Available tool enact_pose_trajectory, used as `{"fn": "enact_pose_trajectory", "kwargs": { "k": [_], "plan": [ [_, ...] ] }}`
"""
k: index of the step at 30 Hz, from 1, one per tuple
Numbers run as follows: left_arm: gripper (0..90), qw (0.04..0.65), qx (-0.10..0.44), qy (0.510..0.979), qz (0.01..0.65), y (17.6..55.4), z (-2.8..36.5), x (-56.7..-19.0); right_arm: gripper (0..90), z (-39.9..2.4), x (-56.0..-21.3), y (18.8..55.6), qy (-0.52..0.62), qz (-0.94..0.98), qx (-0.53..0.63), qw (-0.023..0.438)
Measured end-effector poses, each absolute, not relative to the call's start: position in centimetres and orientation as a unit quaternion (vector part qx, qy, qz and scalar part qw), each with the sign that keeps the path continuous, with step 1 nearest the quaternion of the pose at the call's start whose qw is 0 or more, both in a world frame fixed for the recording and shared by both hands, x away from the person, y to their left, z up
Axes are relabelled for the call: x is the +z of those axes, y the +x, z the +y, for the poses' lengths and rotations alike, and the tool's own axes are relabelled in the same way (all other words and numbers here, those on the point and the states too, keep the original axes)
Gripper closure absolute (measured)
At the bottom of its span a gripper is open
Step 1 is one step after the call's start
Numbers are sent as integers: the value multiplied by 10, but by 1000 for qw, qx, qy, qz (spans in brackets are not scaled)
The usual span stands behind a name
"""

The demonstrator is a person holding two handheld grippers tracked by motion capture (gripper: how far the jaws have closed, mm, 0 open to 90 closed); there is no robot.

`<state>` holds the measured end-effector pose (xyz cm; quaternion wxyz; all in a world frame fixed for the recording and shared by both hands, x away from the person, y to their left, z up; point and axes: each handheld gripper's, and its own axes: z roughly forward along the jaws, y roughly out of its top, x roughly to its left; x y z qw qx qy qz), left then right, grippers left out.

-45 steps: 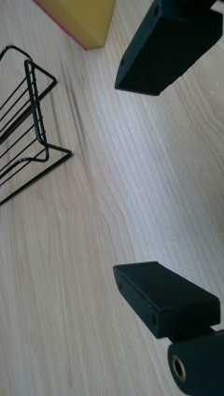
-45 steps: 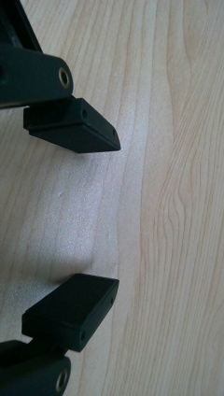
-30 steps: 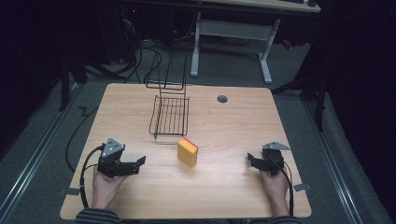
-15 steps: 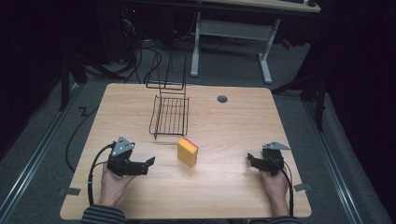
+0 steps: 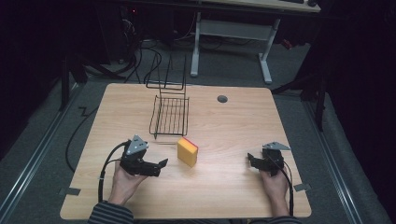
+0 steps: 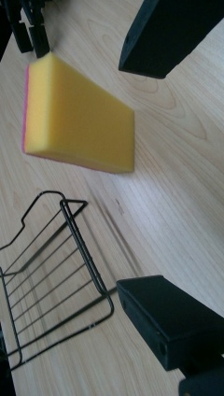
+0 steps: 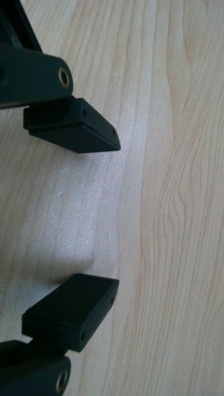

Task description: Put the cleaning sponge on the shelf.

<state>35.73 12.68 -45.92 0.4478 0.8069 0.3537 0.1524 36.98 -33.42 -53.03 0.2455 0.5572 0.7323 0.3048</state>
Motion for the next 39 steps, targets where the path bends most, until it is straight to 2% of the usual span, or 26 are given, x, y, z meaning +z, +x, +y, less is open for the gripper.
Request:
{"fn": "enact_pose_trajectory", "kwargs": {
  "k": [16,39],
  "plan": [
    [1,436,122,828,330,361,88,-465,288,-334,-530,370,557,732,305,245],
    [1,412,126,837,337,385,41,-480,288,-334,-530,370,558,732,305,245]
  ]
}}
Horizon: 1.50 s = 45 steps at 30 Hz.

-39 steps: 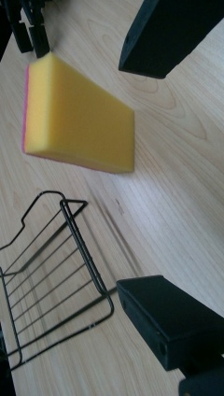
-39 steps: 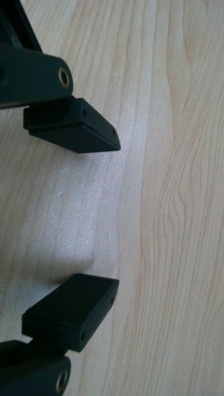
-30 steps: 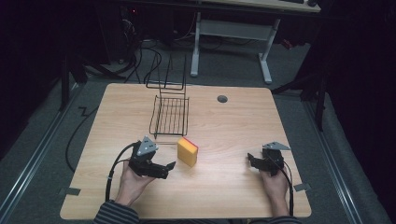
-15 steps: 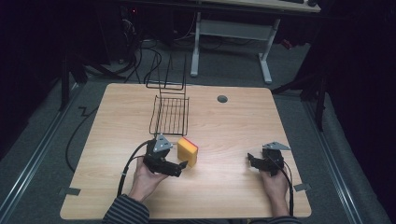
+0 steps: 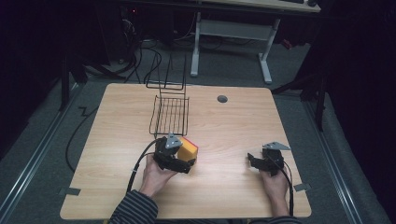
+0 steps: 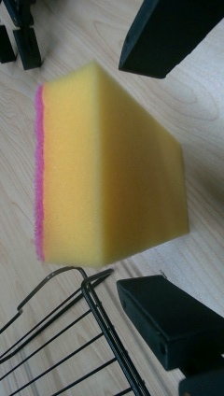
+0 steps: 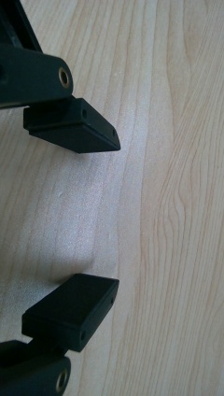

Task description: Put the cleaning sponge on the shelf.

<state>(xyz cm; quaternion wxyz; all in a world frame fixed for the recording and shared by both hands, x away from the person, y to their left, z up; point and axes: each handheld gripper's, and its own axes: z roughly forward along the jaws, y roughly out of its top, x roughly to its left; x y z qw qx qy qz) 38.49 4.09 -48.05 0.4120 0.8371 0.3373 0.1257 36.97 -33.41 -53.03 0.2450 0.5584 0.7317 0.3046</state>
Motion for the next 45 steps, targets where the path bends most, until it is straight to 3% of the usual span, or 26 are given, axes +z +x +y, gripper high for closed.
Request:
{"fn": "enact_pose_trajectory", "kwargs": {
  "k": [15,31,45],
  "plan": [
    [50,406,122,836,349,396,28,-493,288,-334,-530,370,558,732,305,245],
    [217,407,123,840,336,394,28,-494,288,-334,-530,370,558,732,305,245],
    [245,422,105,842,319,388,40,-481,287,-334,-530,370,558,732,305,245]
  ]
}}
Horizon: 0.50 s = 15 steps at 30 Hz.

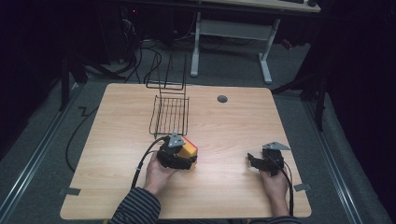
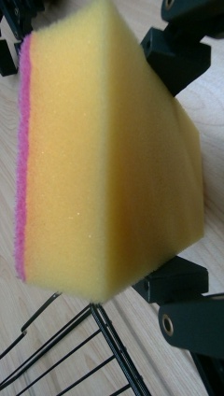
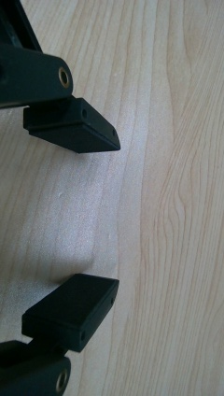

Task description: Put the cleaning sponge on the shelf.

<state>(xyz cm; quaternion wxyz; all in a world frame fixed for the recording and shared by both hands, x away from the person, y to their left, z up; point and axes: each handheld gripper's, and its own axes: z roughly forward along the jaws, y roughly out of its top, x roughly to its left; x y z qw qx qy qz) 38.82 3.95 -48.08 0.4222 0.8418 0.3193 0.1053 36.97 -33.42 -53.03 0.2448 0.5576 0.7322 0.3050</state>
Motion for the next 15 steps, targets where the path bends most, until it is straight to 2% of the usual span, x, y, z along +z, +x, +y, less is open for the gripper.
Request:
{"fn": "enact_pose_trajectory", "kwargs": {
  "k": [15],
  "plan": [
    [253,436,81,839,316,385,61,-466,287,-334,-530,370,557,732,305,245]
  ]
}}
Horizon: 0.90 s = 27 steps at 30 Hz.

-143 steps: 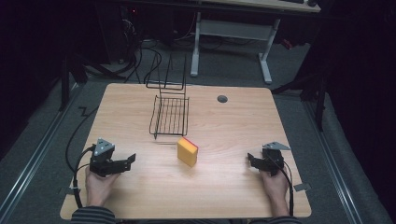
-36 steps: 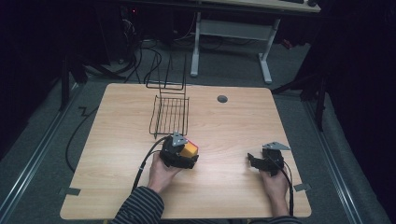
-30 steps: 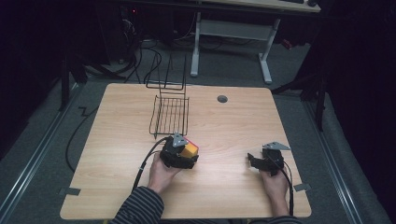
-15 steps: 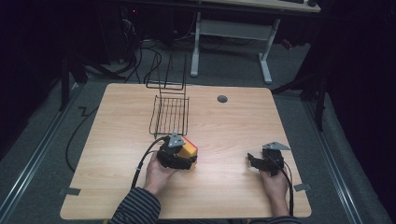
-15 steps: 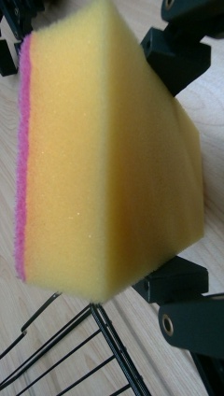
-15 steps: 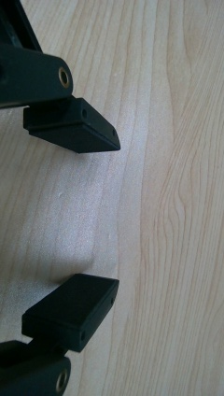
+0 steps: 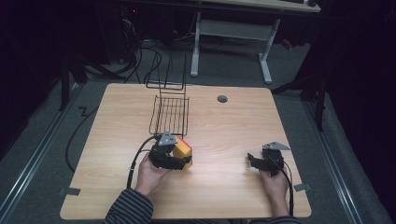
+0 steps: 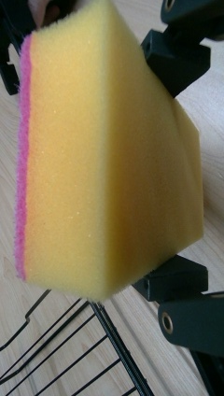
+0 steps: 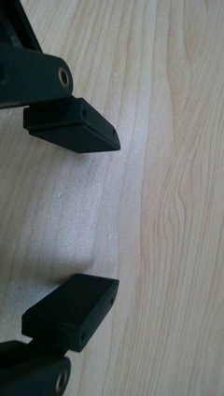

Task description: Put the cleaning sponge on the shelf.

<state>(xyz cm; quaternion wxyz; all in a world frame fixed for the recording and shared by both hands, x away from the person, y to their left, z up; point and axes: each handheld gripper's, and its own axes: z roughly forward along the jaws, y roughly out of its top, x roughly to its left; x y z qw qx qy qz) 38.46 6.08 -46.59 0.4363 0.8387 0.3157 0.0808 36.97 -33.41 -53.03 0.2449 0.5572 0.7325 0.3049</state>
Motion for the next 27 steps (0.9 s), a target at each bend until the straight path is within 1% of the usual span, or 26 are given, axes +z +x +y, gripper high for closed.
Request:
{"fn": "enact_pose_trajectory", "kwargs": {
  "k": [3,8,16,22,27],
  "plan": [
    [253,432,88,842,312,386,65,-460,287,-334,-530,370,557,733,305,245],
    [253,444,88,833,318,387,77,-452,287,-334,-530,370,557,732,305,245],
    [253,451,109,825,323,389,90,-438,286,-334,-530,370,557,733,304,245],
    [252,453,114,820,331,395,99,-429,286,-334,-530,370,558,732,305,245],
    [249,447,132,816,341,397,107,-426,286,-334,-530,370,557,732,305,246]
  ]
}}
